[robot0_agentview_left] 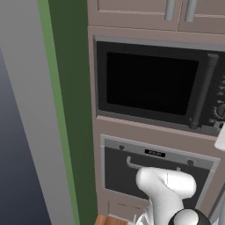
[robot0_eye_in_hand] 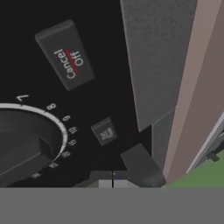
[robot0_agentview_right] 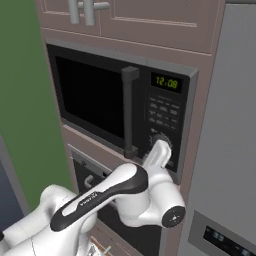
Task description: Transport the fish from the fridge to the microwave and turn on the microwave.
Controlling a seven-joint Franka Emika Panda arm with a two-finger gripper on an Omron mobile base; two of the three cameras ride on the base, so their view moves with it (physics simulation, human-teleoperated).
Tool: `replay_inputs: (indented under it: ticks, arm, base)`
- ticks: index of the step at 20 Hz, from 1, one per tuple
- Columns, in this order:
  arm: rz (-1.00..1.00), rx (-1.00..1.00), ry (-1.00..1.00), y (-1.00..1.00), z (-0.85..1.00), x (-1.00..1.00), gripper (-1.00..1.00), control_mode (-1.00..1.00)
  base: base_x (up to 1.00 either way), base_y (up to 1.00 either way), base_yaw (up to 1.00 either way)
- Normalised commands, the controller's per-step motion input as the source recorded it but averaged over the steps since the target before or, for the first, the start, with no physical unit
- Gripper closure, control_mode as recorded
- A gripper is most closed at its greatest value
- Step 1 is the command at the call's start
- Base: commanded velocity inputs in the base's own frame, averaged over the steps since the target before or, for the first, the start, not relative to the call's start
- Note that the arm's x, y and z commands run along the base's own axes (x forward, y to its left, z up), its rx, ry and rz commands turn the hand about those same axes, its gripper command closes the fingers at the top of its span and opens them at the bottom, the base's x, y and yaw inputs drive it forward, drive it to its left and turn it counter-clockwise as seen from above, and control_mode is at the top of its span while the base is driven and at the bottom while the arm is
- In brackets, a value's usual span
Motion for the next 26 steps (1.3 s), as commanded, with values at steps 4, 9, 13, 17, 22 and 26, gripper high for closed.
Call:
replay_inputs:
  ticks: [4,9,13,17,22,26]
  arm:
    - [0.0,0.01,-0.02,-0.09,-0.1,0.17,1.0,-1.0]
    - [0.0,0.01,-0.01,-0.07,-0.1,0.19,1.0,-1.0]
    - [0.0,0.01,0.0,-0.06,-0.08,0.18,1.0,-1.0]
    - [0.0,0.0,0.0,-0.05,-0.11,0.25,1.0,-1.0]
    - [0.0,0.01,0.0,-0.09,-0.12,0.28,1.0,-1.0]
    - [0.0,0.0,0.0,-0.03,-0.17,0.38,1.0,-1.0]
  base:
    - [0.0,0.0,0.0]
    - [0.0,0.0,0.0]
    - [0.0,0.0,0.0]
    - [0.0,0.0,0.0]
    - [0.0,0.0,0.0]
    - [0.0,0.0,0.0]
